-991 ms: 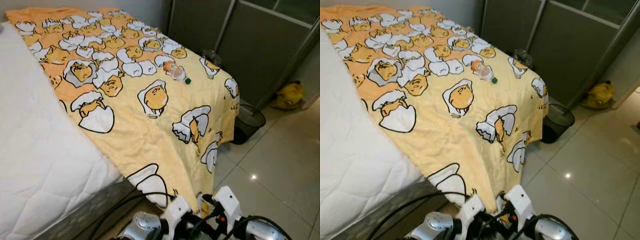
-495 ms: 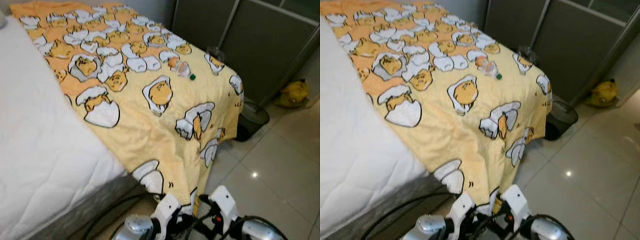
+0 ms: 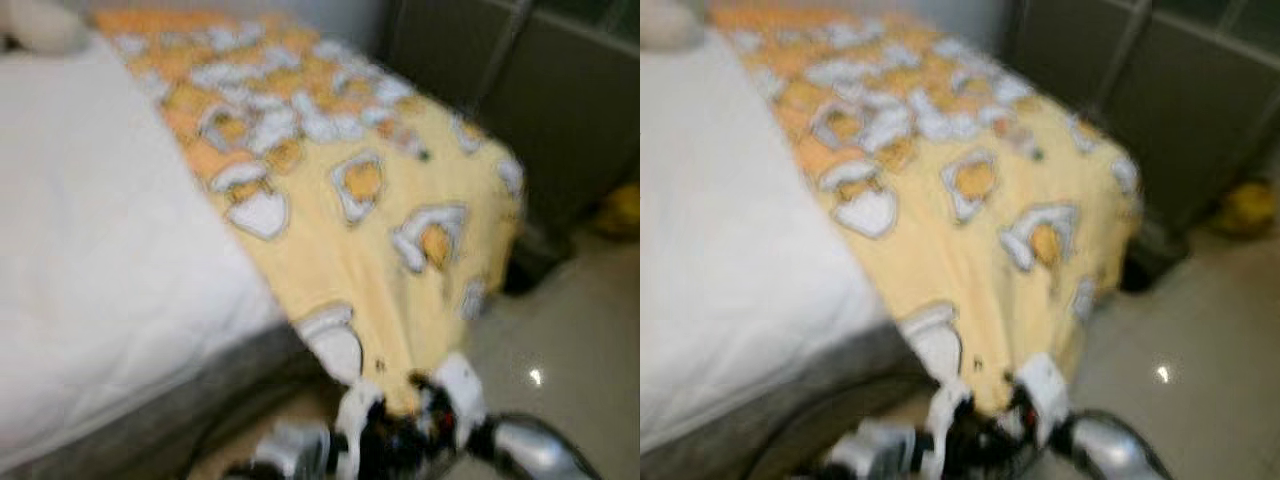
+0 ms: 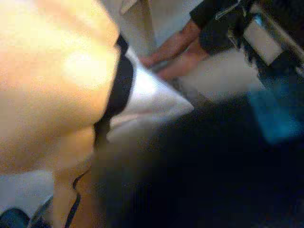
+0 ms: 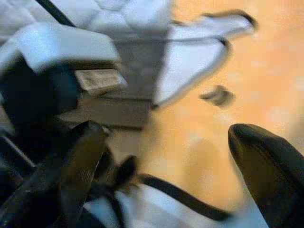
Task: Clean up the room
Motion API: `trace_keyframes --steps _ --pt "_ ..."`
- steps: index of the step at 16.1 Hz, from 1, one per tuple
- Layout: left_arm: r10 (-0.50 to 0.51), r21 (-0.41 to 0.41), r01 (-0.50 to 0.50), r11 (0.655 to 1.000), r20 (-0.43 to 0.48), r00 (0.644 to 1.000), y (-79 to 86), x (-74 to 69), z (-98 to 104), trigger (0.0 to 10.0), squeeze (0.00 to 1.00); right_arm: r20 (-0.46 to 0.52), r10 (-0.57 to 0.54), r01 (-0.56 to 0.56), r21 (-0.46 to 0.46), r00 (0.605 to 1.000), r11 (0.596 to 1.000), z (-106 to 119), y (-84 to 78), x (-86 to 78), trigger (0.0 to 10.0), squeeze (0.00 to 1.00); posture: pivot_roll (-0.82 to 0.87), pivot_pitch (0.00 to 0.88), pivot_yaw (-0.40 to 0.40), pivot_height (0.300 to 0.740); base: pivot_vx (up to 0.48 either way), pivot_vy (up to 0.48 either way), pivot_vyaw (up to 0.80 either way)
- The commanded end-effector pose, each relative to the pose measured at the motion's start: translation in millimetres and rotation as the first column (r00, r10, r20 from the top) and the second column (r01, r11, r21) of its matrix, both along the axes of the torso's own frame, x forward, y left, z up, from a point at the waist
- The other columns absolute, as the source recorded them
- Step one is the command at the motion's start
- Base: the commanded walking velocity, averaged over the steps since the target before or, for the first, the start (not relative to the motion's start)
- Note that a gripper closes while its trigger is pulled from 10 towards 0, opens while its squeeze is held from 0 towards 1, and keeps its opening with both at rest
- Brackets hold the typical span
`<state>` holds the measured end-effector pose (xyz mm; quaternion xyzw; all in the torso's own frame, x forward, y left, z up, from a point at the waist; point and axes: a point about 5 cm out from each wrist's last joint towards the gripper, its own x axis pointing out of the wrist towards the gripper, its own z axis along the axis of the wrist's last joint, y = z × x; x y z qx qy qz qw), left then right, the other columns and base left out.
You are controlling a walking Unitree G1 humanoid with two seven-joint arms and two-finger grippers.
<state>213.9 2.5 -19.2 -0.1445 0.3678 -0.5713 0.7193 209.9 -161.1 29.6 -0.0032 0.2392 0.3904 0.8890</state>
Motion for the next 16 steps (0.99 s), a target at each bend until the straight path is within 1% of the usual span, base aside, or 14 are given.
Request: trace_keyframes --steps 1,2,4,6,7,8,9,10,11,12,13,14,15,16 --pt "-0.101 -0.072 0.102 0.992 0.009 0.995 -44.0 -19.7 10 10.0 0.00 -0.002 -0.038 0.038 -0.012 0.999 0.999 3 -12.3 2.0 10.0 0.00 0.03 0.110 -0.119 0.740 0.000 0.000 0.00" --pt "-0.148 0.008 0.148 0.989 0.056 0.987 -42.7 -24.0 4 10.0 1.00 0.001 -0.057 0.057 0.006 0.998 0.998 7 -14.1 5.2 10.0 0.00 0.03 0.110 -0.117 0.740 0.000 0.000 0.00" --pt "-0.180 0.060 0.177 0.982 0.047 0.983 -31.5 -27.9 -4 10.0 1.00 -0.005 -0.057 0.057 0.017 0.998 0.998 8 -13.5 4.7 10.0 0.00 0.03 0.113 -0.113 0.740 0.000 0.000 0.00" --pt "-0.167 0.061 0.166 0.984 0.012 0.986 -20.6 -26.3 -7 10.0 1.00 -0.013 -0.056 0.056 0.029 0.998 0.998 8 -12.3 2.6 10.0 0.00 0.04 0.117 -0.110 0.740 0.000 0.000 0.00" --pt "-0.079 0.079 0.076 0.994 0.038 0.996 -2.3 -15.6 -9 10.0 1.00 -0.019 -0.064 0.065 0.042 0.998 0.997 8 -10.6 1.1 10.0 0.00 0.05 0.118 -0.102 0.740 0.000 0.000 0.00" --pt "0.096 0.133 -0.121 0.984 0.185 0.978 21.0 7.7 -6 10.0 1.00 0.024 -0.104 0.103 0.052 0.994 0.993 13 -8.8 5.6 10.0 0.00 0.06 0.111 -0.098 0.740 0.000 0.000 0.00" --pt "0.182 0.144 -0.222 0.964 0.249 0.951 32.9 19.4 -3 10.0 1.00 0.053 -0.143 0.139 0.065 0.988 0.988 17 -8.6 10.1 10.0 0.00 0.06 0.104 -0.094 0.740 0.000 0.000 0.00" --pt "0.400 0.144 -0.506 0.850 0.448 0.799 77.6 55.4 15 10.0 1.00 0.141 -0.270 0.255 0.115 0.953 0.960 32 -8.1 27.0 10.0 0.00 0.10 0.053 -0.079 0.740 0.000 0.000 0.00" --pt "0.400 0.144 -0.506 0.850 0.448 0.799 77.6 55.4 15 10.0 1.00 0.141 -0.270 0.255 0.115 0.953 0.960 32 -8.1 27.0 10.0 0.00 0.10 0.053 -0.079 0.740 0.000 0.000 0.00" --pt "0.464 0.132 -0.603 0.787 0.518 0.718 95.7 68.3 25 10.0 1.00 0.183 -0.316 0.297 0.122 0.931 0.947 37 -8.4 33.3 10.0 0.00 0.11 0.044 -0.077 0.740 0.000 0.000 0.00" --pt "0.571 0.047 -0.770 0.636 0.642 0.511 131.9 96.5 56 10.0 1.00 0.251 -0.450 0.421 0.163 0.857 0.892 46 -10.5 50.2 10.0 0.00 0.14 0.000 -0.064 0.740 0.000 0.000 0.00" --pt "0.638 -0.070 -0.845 0.531 0.689 0.344 150.6 114.8 85 10.0 0.00 0.297 -0.525 0.494 0.178 0.797 0.851 51 -11.4 60.8 10.0 0.00 0.16 0.000 -0.059 0.740 0.000 0.000 0.00" --pt "0.671 -0.126 -0.863 0.489 0.687 0.280 156.3 121.7 98 10.0 0.00 0.315 -0.553 0.522 0.184 0.771 0.833 52 -11.3 65.0 10.0 0.00 0.16 0.000 -0.055 0.740 0.000 0.000 0.00" --pt "0.717 -0.204 -0.888 0.412 0.674 0.178 164.6 131.2 117 10.0 0.00 0.313 -0.598 0.561 0.209 0.737 0.801 54 -10.6 71.4 10.0 0.00 0.17 0.000 -0.045 0.740 0.000 -0.442 0.00"
